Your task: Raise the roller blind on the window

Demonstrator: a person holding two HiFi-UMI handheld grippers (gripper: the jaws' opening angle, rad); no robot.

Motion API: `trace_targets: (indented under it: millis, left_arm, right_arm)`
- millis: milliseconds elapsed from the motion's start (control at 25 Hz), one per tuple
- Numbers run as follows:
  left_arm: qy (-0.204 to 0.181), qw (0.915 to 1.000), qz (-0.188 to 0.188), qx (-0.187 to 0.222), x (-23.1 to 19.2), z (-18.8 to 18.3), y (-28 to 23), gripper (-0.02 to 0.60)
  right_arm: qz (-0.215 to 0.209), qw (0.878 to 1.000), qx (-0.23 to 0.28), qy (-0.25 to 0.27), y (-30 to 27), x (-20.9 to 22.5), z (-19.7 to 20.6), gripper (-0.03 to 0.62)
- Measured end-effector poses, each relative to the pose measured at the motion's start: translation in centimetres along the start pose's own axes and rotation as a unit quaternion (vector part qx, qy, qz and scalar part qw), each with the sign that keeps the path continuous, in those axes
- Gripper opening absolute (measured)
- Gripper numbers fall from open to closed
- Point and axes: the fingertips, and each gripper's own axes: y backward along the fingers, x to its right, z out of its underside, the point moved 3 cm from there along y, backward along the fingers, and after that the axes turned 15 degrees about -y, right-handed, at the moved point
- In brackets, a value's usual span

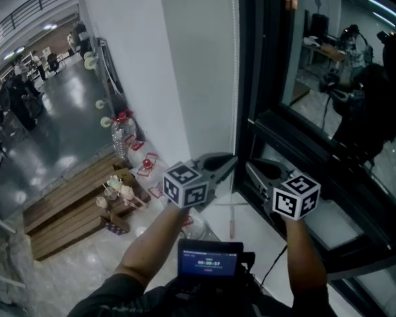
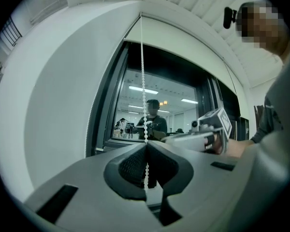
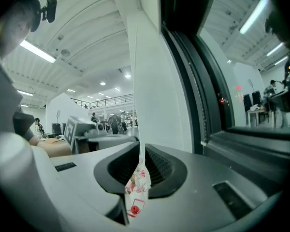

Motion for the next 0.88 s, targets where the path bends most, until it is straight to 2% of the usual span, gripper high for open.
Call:
trace_targets:
  millis: [160, 320, 520, 560, 600, 880]
  left_arm:
    - [0.0, 1.0, 0.004, 0.001, 0.4, 0.0, 0.2, 0.002]
    - [0.004, 0.9999, 0.014, 0.006, 1.1, -0.3, 0.8, 0.002]
    - [-0.004, 0.9999, 0.016, 0.004, 1.5, -0.5, 1.0, 0.002]
    - [-0.005, 0.9999, 0.016, 0.003, 1.6, -0.5, 1.0, 0.002]
    - [-0.005, 0.9999, 0.016, 0.002, 1.6, -0.5, 1.1, 0.002]
    - [-0.005, 1.0, 0.004, 0.005, 1.1, -0.2, 1.5, 0.002]
  right_arm:
    - [-0.017, 0.999, 0.035, 0.035, 0.1, -2.2, -5.0, 0.072]
    - [-0.036, 0.997, 0.047, 0.059, -1.3, -4.6, -7.5, 0.072]
    - [-0.054, 0.995, 0.057, 0.068, -3.0, -6.2, -9.0, 0.072]
    - [-0.055, 0.995, 0.056, 0.066, -3.1, -6.4, -9.1, 0.058]
    - [-0.056, 0.995, 0.056, 0.064, -3.3, -6.4, -9.2, 0.017]
    - [-0.058, 0.995, 0.063, 0.052, -3.9, -6.3, -9.0, 0.008]
